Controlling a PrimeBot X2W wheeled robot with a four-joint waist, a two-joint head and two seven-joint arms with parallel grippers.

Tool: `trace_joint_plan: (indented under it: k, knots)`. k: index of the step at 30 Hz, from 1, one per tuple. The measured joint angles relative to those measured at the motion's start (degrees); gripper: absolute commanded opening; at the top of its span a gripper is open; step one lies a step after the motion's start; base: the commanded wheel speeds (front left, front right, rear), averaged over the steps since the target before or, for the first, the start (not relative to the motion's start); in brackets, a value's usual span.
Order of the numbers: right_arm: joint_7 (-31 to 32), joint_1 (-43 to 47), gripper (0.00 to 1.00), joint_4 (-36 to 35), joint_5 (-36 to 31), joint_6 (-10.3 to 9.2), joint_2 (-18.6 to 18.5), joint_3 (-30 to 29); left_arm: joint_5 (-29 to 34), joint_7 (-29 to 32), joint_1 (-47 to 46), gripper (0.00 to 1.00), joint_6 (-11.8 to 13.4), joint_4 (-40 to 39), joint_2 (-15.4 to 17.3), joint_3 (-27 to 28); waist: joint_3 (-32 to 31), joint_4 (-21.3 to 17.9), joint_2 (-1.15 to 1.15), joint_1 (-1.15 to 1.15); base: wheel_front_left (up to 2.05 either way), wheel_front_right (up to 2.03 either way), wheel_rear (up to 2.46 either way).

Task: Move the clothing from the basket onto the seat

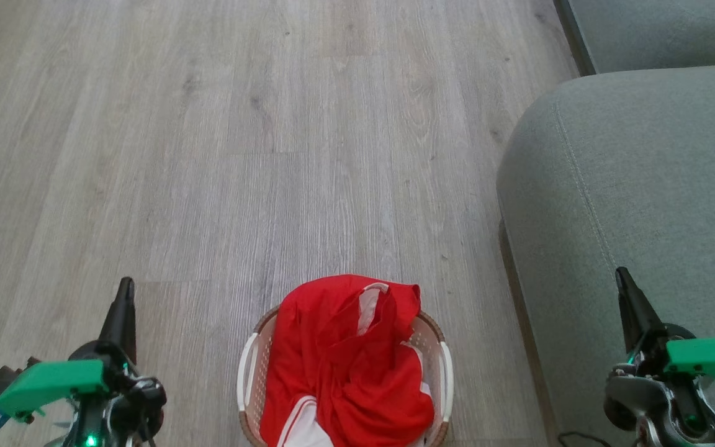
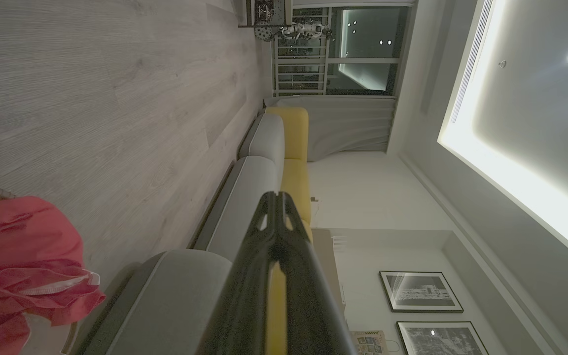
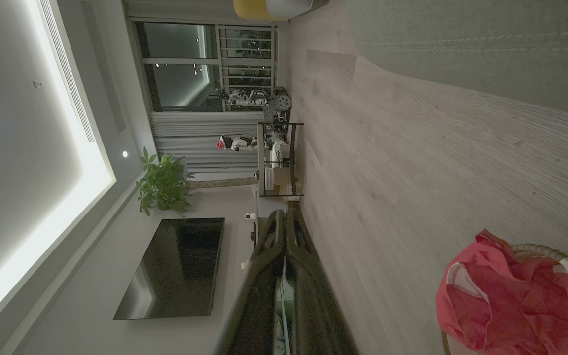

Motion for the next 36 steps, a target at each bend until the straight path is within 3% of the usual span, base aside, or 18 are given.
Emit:
trace_joint_plan:
  k: [36]
  knots:
    - [0.0,0.0,0.00,0.0,0.0,0.00,0.0,0.0,0.0,0.0,0.0,0.00,0.0,0.0,0.0,0.0,0.0,0.0,0.00,0.00,0.00,0.00,0.00]
